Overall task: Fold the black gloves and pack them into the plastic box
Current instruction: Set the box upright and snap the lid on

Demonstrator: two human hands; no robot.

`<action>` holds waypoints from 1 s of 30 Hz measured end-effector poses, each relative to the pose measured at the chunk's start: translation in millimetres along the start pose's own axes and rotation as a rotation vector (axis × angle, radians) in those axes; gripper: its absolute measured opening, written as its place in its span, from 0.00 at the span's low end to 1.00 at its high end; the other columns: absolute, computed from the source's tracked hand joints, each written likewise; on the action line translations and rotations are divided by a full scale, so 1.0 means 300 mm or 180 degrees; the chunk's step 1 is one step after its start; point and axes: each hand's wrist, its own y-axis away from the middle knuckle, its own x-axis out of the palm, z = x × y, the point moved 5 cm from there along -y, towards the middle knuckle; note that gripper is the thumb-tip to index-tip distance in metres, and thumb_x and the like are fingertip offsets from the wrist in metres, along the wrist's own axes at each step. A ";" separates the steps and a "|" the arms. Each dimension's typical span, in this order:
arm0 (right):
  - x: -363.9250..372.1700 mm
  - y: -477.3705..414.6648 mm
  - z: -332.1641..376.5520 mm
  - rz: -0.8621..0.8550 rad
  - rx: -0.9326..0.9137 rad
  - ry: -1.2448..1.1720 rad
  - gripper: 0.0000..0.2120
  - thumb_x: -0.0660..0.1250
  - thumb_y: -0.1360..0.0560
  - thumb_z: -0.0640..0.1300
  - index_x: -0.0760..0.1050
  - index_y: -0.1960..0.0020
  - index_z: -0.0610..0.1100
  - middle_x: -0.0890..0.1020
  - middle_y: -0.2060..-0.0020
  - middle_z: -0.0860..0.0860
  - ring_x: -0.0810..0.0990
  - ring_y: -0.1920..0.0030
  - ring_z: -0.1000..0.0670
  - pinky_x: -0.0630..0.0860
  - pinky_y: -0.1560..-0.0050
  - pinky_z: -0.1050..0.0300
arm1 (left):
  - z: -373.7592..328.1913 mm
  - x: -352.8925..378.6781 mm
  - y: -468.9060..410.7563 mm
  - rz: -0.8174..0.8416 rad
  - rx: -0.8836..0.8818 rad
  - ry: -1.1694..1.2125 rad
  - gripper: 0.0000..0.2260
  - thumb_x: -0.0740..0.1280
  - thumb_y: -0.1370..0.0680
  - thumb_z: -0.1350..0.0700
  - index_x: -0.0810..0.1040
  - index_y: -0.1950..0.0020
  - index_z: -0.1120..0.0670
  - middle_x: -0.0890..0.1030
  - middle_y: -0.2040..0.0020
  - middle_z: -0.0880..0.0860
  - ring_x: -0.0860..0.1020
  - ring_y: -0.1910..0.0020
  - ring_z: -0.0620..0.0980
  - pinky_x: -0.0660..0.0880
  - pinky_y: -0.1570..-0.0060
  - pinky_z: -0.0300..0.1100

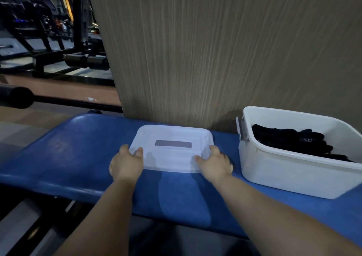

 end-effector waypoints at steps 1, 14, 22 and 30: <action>0.002 -0.004 0.002 -0.0049 0.0020 -0.0068 0.33 0.62 0.26 0.63 0.59 0.27 0.50 0.70 0.32 0.47 0.65 0.31 0.44 0.61 0.33 0.48 | -0.001 -0.008 0.002 -0.0042 -0.0029 -0.0009 0.26 0.58 0.20 0.44 0.63 0.26 0.56 0.70 0.30 0.59 0.67 0.32 0.61 0.62 0.32 0.55; -0.012 0.023 0.060 0.0077 0.0104 -0.1727 0.31 0.71 0.29 0.50 0.66 0.30 0.44 0.70 0.33 0.44 0.75 0.41 0.45 0.75 0.47 0.53 | 0.098 -0.110 -0.016 -0.0010 -0.0410 0.0821 0.14 0.58 0.20 0.53 0.77 0.54 0.62 0.78 0.57 0.59 0.73 0.63 0.56 0.69 0.65 0.43; -0.201 0.099 0.196 -0.0078 -0.0644 -0.1430 0.29 0.69 0.25 0.51 0.65 0.29 0.43 0.68 0.32 0.46 0.72 0.42 0.49 0.67 0.50 0.60 | 0.025 -0.210 0.054 -0.0332 -0.0169 0.1699 0.11 0.59 0.20 0.55 0.78 0.50 0.60 0.80 0.52 0.59 0.76 0.56 0.57 0.71 0.58 0.45; -0.439 0.159 0.195 -0.0511 -0.0905 -0.1653 0.21 0.70 0.27 0.53 0.71 0.42 0.41 0.74 0.42 0.47 0.74 0.44 0.46 0.68 0.51 0.56 | -0.183 -0.308 0.143 -0.0527 0.0118 0.1898 0.11 0.59 0.20 0.55 0.78 0.47 0.60 0.77 0.58 0.54 0.72 0.64 0.51 0.65 0.68 0.40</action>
